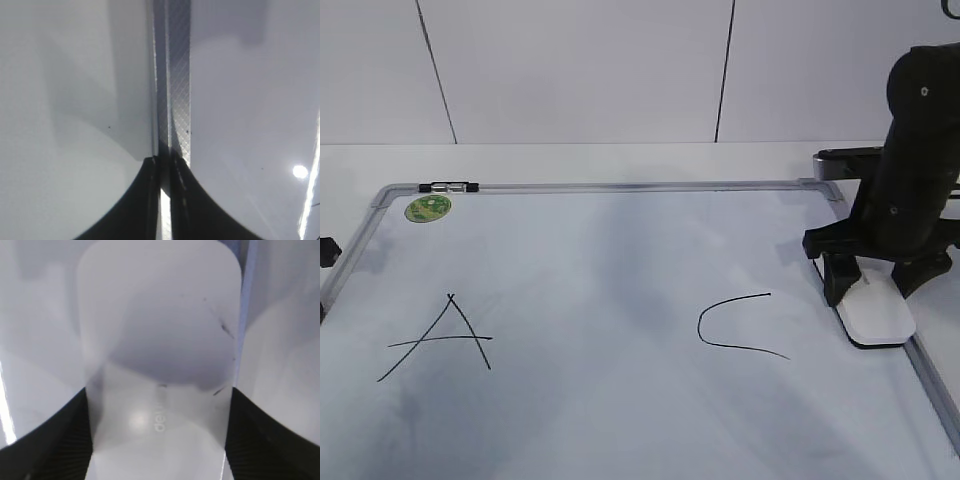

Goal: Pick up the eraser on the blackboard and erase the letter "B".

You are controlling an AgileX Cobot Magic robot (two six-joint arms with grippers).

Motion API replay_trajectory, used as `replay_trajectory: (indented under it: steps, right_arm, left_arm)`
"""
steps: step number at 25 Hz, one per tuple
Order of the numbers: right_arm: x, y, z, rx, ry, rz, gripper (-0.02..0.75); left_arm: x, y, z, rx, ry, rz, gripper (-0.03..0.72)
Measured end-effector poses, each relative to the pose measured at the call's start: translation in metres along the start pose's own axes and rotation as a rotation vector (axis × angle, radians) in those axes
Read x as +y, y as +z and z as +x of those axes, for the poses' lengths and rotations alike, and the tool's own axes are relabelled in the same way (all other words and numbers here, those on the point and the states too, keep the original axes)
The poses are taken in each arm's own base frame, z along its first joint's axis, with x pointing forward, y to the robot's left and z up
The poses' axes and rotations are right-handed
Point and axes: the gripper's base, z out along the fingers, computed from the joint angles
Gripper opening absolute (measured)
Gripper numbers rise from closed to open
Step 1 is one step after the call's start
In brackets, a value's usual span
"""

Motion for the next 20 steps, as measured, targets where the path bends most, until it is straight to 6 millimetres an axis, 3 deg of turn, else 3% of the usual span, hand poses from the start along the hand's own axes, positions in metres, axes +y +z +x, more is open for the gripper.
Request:
replay_trajectory:
  steps: [20]
  right_arm:
    - [0.0001,-0.0015,-0.0001,0.053,0.003,0.005,0.552]
  left_arm:
    - [-0.0003,0.0,0.0007,0.008,-0.001,0.003,0.013]
